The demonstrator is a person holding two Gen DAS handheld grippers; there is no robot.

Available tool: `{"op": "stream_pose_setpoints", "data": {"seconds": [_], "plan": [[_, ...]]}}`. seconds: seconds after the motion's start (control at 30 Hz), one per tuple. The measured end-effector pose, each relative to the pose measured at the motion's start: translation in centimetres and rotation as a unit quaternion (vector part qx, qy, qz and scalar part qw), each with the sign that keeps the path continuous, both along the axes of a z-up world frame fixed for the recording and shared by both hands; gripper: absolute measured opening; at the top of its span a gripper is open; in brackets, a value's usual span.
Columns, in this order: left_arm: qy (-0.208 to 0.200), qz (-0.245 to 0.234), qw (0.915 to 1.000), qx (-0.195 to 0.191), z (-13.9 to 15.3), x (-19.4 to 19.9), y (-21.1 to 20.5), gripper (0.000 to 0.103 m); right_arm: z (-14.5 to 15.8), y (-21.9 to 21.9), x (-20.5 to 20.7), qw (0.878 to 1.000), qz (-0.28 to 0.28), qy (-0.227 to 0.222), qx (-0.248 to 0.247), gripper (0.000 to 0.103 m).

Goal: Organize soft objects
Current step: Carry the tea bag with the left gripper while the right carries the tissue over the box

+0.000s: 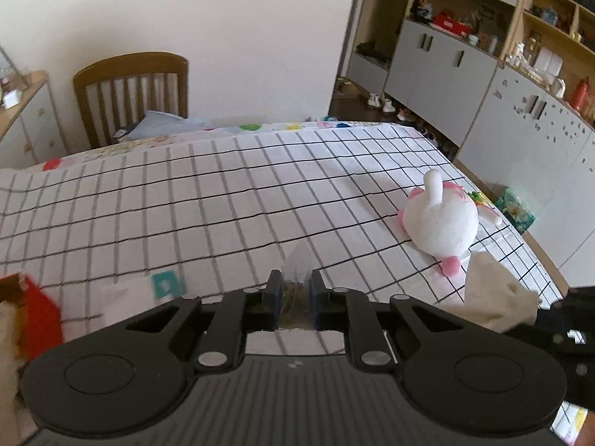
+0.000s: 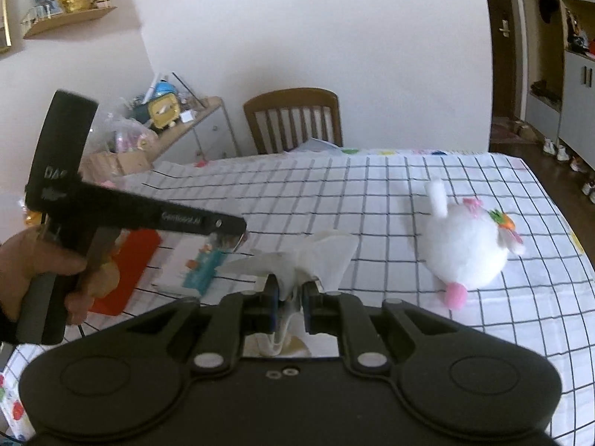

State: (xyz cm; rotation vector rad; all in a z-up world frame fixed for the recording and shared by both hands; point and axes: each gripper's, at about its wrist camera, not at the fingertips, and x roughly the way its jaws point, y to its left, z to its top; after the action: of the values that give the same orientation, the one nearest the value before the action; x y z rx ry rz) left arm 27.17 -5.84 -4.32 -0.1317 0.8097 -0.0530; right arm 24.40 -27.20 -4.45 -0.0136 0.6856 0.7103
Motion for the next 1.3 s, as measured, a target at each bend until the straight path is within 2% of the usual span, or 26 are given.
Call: {"op": "stream_pose_setpoints", "data": {"seconds": [0.3,0.7,1.3], "plan": [[-0.006,0.043,0.9990,-0.004,2.3,-5.7,4.9,0.015,2.3,3.7,-1.5,0.999,0.036,0.000,0.014,0.012],[-0.016,0.104,0.9944,-0.009,4.5,-12.5,12.9,0.015,4.6,11.5,-3.9,0.996,0.090,-0.011,0.027,0.012],[-0.022,0.145,0.9891,-0.008,5.3,-17.0,23.0,0.015,5.8,22.6,-5.5,0.992,0.122,-0.022,0.025,0.012]]}}
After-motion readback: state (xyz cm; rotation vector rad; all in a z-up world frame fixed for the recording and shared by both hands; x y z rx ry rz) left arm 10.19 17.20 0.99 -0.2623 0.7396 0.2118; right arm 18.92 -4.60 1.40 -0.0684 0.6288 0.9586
